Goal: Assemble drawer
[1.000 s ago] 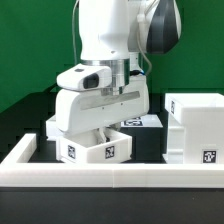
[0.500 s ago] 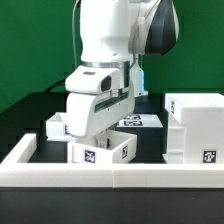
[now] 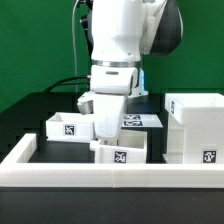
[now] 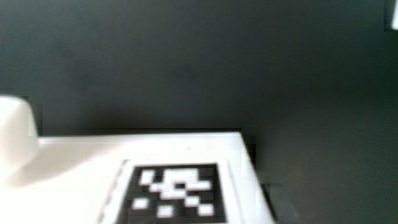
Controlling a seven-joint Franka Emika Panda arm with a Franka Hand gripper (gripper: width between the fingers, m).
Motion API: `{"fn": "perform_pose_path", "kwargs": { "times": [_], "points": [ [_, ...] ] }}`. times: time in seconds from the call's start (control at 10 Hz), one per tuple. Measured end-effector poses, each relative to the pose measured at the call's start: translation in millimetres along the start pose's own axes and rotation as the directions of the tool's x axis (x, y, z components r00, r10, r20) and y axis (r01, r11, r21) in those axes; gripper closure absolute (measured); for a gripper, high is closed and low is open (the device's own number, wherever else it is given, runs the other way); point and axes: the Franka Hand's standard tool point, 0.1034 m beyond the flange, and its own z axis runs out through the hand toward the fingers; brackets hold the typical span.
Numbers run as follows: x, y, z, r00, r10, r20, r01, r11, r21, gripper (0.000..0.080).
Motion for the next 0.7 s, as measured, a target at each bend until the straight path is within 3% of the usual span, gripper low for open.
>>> {"fn": "perform_pose_path", "kwargs": {
  "times": [0.4, 0.5, 0.7],
  "points": [
    [5.1, -0.1, 1.4, 1.000, 0.003, -0.005, -0.003, 1.000, -0.005, 0.0758],
    [6.3, 1.2, 1.8, 1.000, 0.003, -0.009, -0.003, 1.000, -0.031, 0.0758],
    [21.4, 1.3, 0.9, 1.000, -0.006, -0.015, 0.005, 1.000, -0.020, 0.0758]
  ]
}}
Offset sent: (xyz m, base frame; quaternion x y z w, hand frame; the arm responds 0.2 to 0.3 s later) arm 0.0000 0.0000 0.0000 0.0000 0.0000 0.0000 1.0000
